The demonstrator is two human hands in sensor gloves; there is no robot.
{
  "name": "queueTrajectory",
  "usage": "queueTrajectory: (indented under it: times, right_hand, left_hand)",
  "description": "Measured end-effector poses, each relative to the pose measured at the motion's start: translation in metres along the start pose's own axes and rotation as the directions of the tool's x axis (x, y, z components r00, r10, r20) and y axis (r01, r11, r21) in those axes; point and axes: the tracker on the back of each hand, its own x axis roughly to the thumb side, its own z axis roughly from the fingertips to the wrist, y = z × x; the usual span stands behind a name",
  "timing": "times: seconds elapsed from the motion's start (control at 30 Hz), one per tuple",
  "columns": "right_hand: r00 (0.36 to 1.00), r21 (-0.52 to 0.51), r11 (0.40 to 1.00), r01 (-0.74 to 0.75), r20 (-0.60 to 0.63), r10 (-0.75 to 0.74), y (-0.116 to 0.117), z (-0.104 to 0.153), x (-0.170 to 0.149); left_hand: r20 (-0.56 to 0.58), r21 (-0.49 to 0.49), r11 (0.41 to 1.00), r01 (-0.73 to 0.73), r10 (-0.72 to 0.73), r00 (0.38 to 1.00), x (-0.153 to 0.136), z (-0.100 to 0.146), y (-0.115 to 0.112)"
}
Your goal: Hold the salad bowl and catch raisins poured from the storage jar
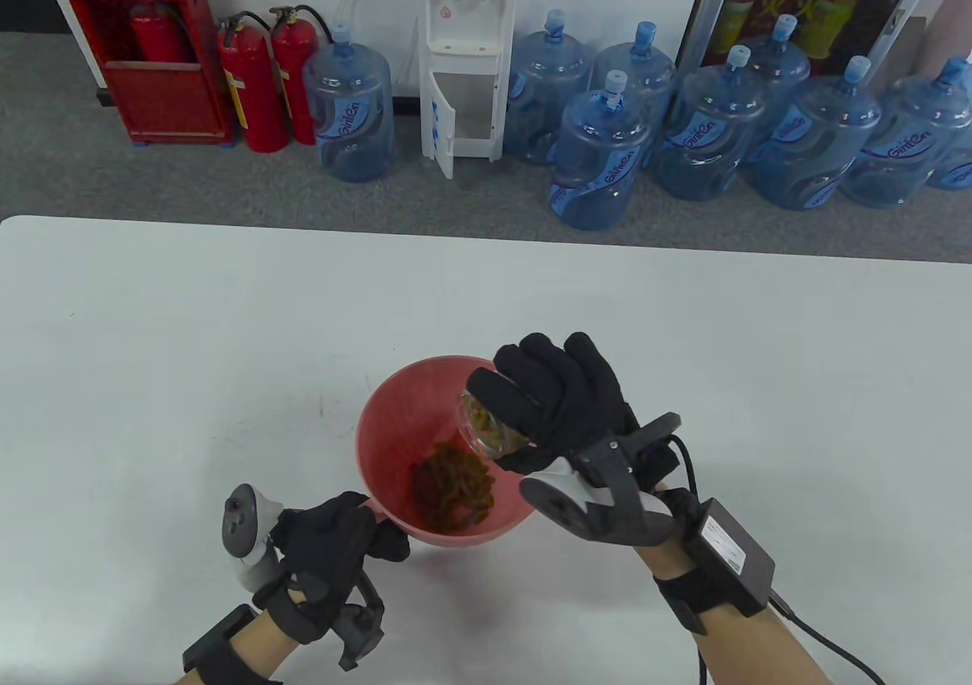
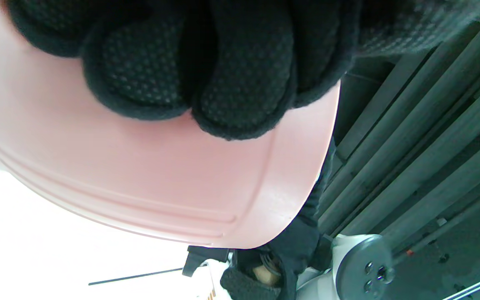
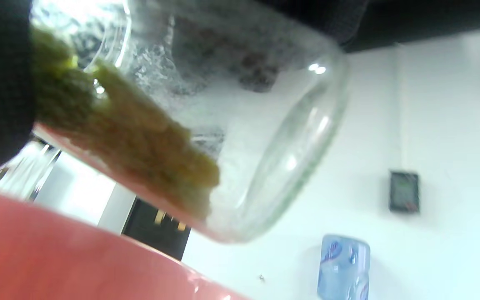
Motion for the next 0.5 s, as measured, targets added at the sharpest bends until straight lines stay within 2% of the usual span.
queueTrajectory:
  times: [0.07,0.2,0.33,0.43,0.5]
  right_hand:
    - [0.989,0.003,0.993,0.115,-0.095,-0.114,0.001,0.007,-0.016]
    - [0.89,-0.025,0.939,0.342,-0.313,-0.332,0.013,0.032,-0.064]
    - [0.765,-0.024,0.876,0.481,-0.477,-0.433,0.032,0.064,-0.109]
    - [0.663,-0.006,0.829,0.559,-0.597,-0.452,0.055,0.094,-0.138]
    - [0.625,0.024,0.802,0.597,-0.64,-0.446,0.07,0.108,-0.15]
  left_hand:
    - [0.008,0.004,1.0,0.022,-0.022,1.0,0.001,0.0,0.002]
    - [0.01,0.025,0.999,0.036,-0.036,0.999,0.0,0.0,0.007]
    - [0.008,0.046,0.998,0.033,-0.033,0.999,-0.001,-0.001,0.011]
    - [0.007,0.052,0.998,0.038,-0.038,0.999,-0.002,-0.001,0.014]
    - [0.005,0.052,0.998,0.03,-0.03,1.0,-0.003,-0.001,0.015]
